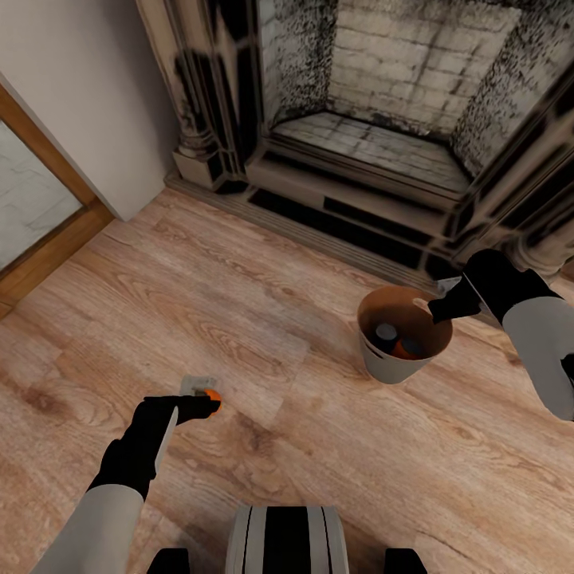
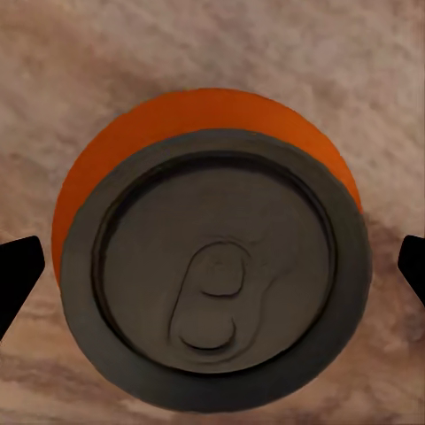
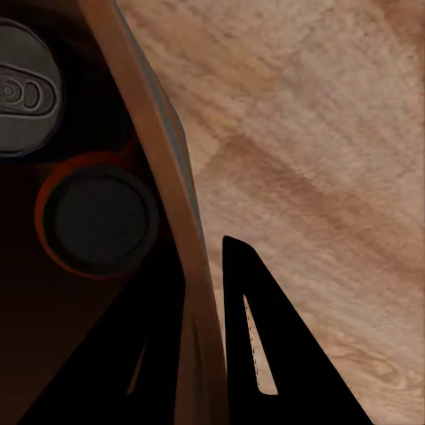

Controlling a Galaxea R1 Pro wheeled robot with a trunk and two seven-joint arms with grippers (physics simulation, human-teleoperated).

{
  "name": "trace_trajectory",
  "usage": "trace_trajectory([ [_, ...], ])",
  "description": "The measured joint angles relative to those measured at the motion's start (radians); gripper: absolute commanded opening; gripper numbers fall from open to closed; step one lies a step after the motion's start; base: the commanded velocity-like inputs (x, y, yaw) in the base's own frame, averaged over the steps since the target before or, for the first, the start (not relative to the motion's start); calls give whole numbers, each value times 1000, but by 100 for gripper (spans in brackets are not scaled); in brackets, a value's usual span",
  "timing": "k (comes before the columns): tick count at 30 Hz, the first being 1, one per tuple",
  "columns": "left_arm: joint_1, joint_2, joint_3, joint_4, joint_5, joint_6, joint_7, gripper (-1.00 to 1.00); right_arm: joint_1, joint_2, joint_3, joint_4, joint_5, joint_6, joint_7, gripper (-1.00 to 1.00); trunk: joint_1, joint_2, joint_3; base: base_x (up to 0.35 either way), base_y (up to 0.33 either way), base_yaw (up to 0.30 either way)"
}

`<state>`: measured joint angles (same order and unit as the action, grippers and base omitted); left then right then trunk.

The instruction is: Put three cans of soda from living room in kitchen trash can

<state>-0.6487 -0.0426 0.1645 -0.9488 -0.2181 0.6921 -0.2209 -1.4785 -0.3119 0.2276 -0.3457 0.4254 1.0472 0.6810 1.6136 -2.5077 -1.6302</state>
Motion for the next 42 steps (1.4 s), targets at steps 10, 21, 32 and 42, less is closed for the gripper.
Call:
trace_trajectory([
  [10, 0, 0, 1, -12, 2, 1, -4, -100, -1, 1, -1, 1, 2, 0, 0, -100, 0, 0, 0, 0, 0, 0],
  [21, -4, 0, 0, 2, -4, 7, -1, -100, 31, 37, -15, -5, 21, -3, -58, -100, -2, 2, 27, 0, 0, 0],
  [32, -6, 1, -2, 5, -7, 19, -7, -100, 36, 39, -12, -2, 27, -2, -58, -100, -7, 4, 69, 0, 0, 0],
  [42, -69, 12, -6, 16, 3, 215, -185, -100, 38, 49, -20, 28, 20, -2, -15, -100, -12, 7, 108, 0, 0, 0],
])
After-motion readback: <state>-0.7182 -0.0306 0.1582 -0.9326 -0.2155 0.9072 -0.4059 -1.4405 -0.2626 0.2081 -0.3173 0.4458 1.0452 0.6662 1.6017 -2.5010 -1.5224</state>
